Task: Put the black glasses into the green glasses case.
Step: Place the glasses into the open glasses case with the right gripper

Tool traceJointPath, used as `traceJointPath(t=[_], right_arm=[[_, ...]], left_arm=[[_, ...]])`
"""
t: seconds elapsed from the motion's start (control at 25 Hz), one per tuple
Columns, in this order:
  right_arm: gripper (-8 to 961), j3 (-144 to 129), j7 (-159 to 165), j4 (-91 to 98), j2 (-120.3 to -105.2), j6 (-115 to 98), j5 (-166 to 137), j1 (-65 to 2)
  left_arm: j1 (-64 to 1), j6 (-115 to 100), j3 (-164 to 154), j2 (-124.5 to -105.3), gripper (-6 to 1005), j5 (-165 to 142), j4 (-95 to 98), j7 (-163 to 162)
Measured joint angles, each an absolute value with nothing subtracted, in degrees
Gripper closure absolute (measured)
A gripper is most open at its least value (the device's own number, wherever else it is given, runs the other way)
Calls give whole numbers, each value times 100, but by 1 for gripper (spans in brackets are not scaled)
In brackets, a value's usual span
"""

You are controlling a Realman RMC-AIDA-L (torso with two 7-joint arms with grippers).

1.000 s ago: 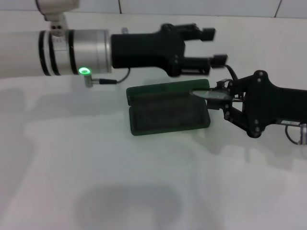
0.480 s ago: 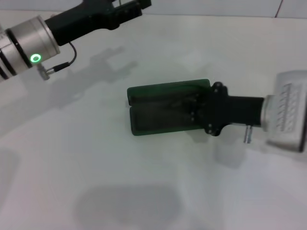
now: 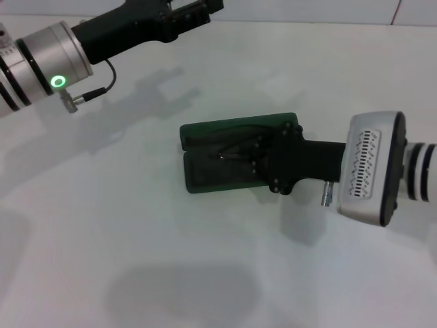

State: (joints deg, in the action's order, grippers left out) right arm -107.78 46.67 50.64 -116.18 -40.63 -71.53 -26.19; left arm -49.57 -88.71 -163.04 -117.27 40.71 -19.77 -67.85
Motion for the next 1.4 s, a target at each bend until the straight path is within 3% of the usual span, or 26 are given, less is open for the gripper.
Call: traceJointPath(t=[0.32, 0.6, 1.12, 1.4], right_arm=[[784, -11265, 4961, 4896, -11618, -3591, -6860, -2867], [783, -11103, 5046, 5186, -11573, -4042, -6859, -2540], [784, -9303, 5039, 4905, -11581, -5387, -6656, -2215], [784, -7382, 5233, 4125, -11509, -6838, -6393, -2263]], left_arm=[[-4991, -8859, -16304, -11736, 211, 3970, -1949, -6788], [-4972, -8859, -16303, -11728, 211, 3944, -1969, -6790], [-4960, -8853, -16304, -11708, 211, 3945, -1968, -6777], [-4927, -8607, -16304, -11694, 211, 3324, -1979, -6832]])
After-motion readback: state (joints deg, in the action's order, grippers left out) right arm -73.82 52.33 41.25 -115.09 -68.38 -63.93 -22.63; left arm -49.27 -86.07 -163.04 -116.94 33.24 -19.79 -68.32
